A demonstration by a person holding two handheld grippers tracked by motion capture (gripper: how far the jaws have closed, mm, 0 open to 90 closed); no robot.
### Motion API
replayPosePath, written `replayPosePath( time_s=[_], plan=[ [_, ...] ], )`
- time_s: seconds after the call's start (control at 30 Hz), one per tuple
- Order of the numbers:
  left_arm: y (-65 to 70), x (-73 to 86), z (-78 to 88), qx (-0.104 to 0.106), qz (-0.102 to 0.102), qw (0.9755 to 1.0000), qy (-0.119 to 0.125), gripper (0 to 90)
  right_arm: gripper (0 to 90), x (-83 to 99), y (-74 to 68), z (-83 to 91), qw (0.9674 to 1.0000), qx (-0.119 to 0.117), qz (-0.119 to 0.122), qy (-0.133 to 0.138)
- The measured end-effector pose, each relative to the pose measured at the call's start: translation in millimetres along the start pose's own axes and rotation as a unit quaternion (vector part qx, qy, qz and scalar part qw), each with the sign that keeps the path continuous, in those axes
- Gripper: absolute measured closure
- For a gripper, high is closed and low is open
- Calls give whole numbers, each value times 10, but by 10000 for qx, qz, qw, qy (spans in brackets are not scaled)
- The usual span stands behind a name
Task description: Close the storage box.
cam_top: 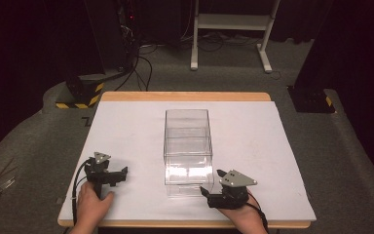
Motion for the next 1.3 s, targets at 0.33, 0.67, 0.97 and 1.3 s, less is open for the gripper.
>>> replayPosePath(
  time_s=[0.33,0.67,0.97,1.3],
  plan=[
    [0,0,0,1,0,10000,-1,5,148,-22,26,-33,10000,71,-18,4],
    [0,0,0,-1,0,10000,-1,4,141,-52,55,-72,9998,147,-129,38],
    [0,0,0,-1,0,10000,-1,5,138,-104,89,-122,9997,158,-199,36],
    [0,0,0,-1,-1,10000,0,5,122,-150,125,-164,9994,257,-231,27]
  ],
)
Point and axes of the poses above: each handheld gripper's, and its own axes: z roughly backward along the jaws, x roughly out of its underside, y roughly to its right, the point moved 6 cm from there along -z, roughly forward along the jaws, and after that the axes turned 11 degrees about -y, right-handed, at the moved point
